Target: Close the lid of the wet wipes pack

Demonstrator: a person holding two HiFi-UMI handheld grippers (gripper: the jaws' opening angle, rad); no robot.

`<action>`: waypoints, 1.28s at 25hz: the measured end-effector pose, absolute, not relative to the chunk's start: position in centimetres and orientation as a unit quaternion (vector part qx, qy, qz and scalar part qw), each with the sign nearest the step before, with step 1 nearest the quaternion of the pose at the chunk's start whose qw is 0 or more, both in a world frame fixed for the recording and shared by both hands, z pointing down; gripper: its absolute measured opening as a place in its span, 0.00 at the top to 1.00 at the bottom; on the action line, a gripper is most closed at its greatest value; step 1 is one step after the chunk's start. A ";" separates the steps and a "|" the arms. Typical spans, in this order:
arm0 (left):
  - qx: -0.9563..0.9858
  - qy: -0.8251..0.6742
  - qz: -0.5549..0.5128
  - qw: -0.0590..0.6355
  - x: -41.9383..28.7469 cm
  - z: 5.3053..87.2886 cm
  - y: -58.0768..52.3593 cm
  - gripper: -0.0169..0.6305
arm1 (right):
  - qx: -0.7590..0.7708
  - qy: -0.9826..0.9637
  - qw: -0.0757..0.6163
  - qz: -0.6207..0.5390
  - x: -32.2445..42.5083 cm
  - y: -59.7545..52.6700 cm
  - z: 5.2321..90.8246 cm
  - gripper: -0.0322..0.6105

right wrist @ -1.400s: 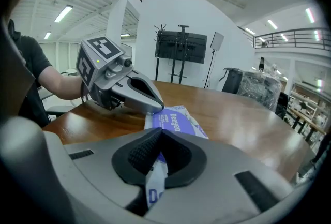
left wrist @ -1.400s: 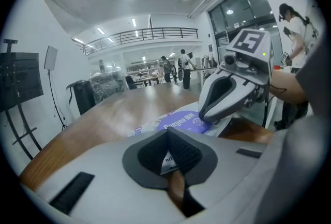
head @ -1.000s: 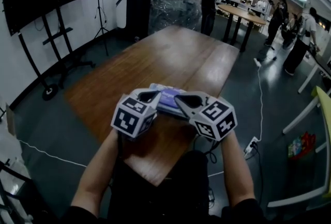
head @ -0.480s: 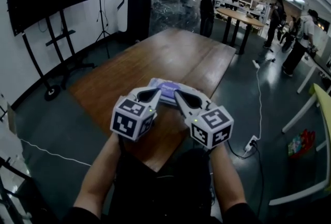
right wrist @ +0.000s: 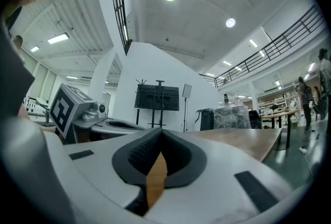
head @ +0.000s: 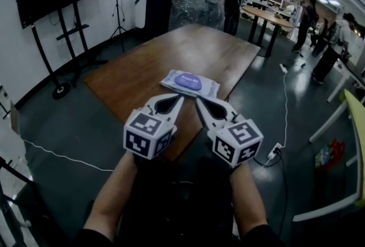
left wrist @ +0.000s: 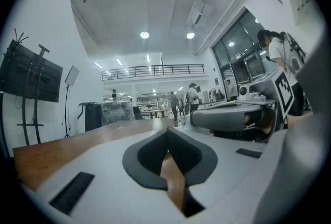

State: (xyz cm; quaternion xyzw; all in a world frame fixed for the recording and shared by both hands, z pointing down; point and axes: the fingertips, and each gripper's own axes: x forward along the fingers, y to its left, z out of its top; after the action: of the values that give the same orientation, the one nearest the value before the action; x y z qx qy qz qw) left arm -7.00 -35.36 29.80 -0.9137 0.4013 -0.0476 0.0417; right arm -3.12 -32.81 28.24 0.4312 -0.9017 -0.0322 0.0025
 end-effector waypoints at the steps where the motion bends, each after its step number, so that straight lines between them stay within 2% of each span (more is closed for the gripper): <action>1: -0.914 0.401 -0.046 0.041 -6.9 29.8 -34.6 0.97 | 0.432 -0.901 0.001 -0.032 -3.1 -32.1 28.2 0.94; 14: -0.915 0.399 -0.021 0.049 -6.0 28.8 -27.7 0.97 | 0.440 -0.897 -0.012 -0.052 -2.6 -25.0 27.0 0.94; 32: -0.918 0.392 -0.018 0.046 -5.9 28.8 -27.2 0.97 | 0.434 -0.899 -0.009 -0.062 -2.9 -24.6 26.8 0.94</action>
State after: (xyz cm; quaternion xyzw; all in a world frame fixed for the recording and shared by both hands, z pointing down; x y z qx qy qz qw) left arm -5.92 -27.21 28.79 -0.9184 0.3925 -0.0184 0.0456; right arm -2.89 -24.61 26.78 0.4344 -0.8985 -0.0619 -0.0093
